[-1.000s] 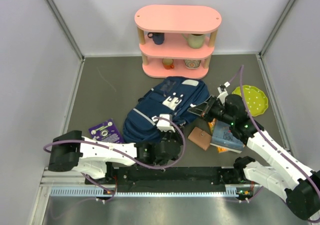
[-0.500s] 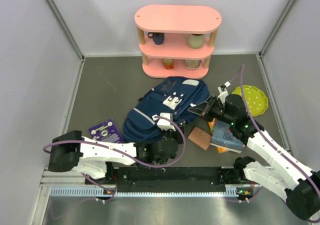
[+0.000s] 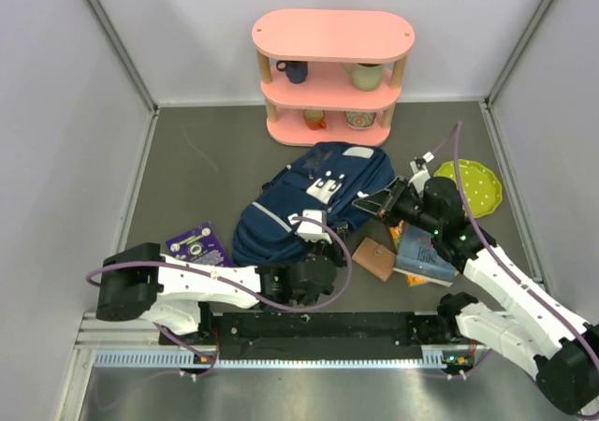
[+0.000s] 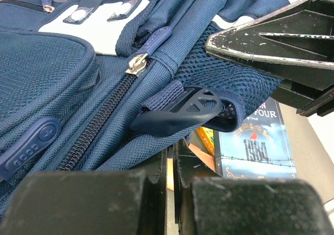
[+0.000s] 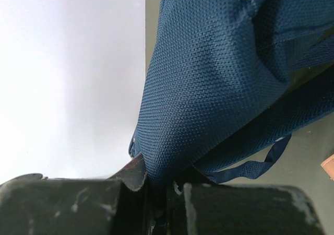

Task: Pack the student bag
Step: Unzip the student bag at the center of the board.

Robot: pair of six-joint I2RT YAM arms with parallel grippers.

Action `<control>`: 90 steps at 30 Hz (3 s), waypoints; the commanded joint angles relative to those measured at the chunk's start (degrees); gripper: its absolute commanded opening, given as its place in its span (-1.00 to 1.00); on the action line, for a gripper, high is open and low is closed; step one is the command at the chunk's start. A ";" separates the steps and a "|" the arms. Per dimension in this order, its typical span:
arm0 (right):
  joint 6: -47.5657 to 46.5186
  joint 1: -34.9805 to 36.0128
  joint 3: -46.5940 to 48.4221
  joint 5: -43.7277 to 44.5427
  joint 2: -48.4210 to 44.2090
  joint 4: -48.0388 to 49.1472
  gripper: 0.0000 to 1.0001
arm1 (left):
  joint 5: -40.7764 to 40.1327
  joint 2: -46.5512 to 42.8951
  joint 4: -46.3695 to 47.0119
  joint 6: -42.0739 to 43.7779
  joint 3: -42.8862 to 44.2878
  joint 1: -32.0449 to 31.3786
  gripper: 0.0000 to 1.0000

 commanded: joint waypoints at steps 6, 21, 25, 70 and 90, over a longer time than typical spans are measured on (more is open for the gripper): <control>-1.90 0.69 2.33 0.05 -1.58 4.54 -1.00 | -1.64 -1.78 1.14 2.74 1.64 1.11 -1.00; -9.99 -11.35 7.08 -0.63 7.65 2.69 -1.00 | 7.05 -11.27 -32.76 -13.24 0.06 0.76 -1.00; -14.19 -14.94 10.14 -3.87 13.61 2.78 -1.00 | 12.67 -13.38 -33.41 -12.29 -1.96 0.76 -1.00; -2.78 -0.01 -14.28 -4.06 -0.71 2.41 0.05 | 38.26 0.06 -14.86 0.64 4.02 1.47 -1.00; -35.29 -10.56 2.50 4.29 8.00 -14.97 -1.00 | 27.63 -15.75 -42.28 -16.22 -10.47 1.55 -1.00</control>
